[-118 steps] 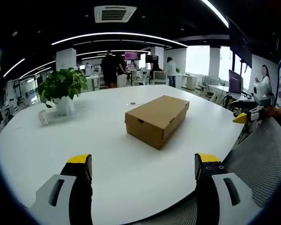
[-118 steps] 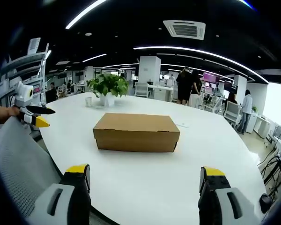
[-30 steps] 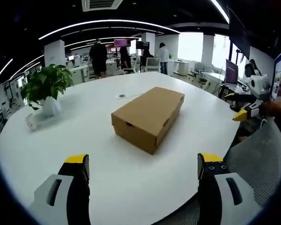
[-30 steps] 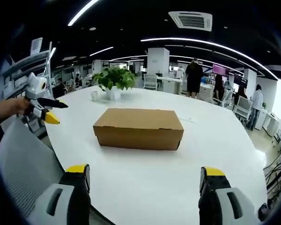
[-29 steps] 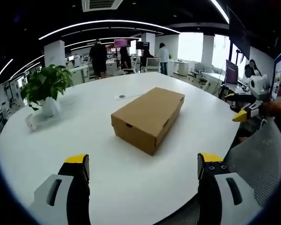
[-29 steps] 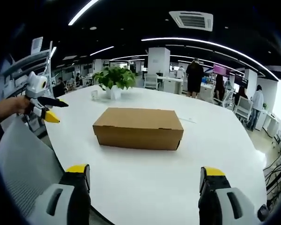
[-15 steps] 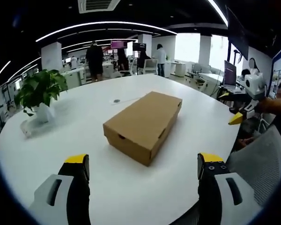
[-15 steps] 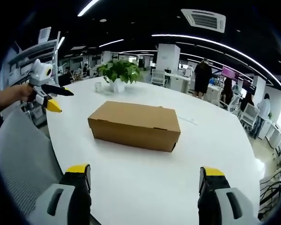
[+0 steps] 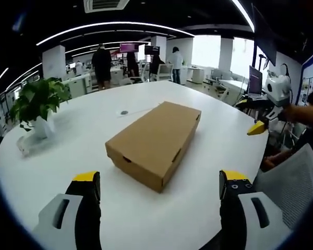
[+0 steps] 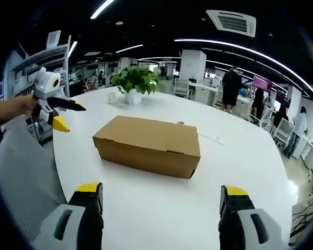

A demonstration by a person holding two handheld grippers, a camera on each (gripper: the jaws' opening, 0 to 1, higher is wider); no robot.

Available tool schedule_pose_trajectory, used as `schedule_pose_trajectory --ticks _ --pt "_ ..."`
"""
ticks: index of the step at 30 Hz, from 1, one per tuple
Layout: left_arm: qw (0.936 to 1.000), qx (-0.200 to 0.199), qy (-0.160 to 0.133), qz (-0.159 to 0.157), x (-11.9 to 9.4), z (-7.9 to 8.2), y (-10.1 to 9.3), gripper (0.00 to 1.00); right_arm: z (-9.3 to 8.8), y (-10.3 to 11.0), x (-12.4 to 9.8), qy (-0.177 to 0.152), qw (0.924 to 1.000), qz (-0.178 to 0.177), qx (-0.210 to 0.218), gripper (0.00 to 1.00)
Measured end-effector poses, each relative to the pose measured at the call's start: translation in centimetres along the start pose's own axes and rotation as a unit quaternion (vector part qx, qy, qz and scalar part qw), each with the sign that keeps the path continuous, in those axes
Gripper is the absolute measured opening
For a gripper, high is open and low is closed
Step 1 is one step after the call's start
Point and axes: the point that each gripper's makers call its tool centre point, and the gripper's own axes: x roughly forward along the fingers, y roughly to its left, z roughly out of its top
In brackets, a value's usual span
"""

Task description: Operate the shoe box by opening the lid, removing the specified soft item, and placing it in the target area until the item is outside and the box remains undamaged.

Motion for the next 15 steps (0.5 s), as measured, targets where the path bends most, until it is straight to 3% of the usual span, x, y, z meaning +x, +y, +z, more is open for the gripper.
schedule_pose_trajectory --ticks 15 --pt "0.9999 0.007 0.010 -0.008 2.3 0.3 -0.5 0.96 1.4 -2.1 2.8 0.003 0.9990 0.022 -0.038 0.91"
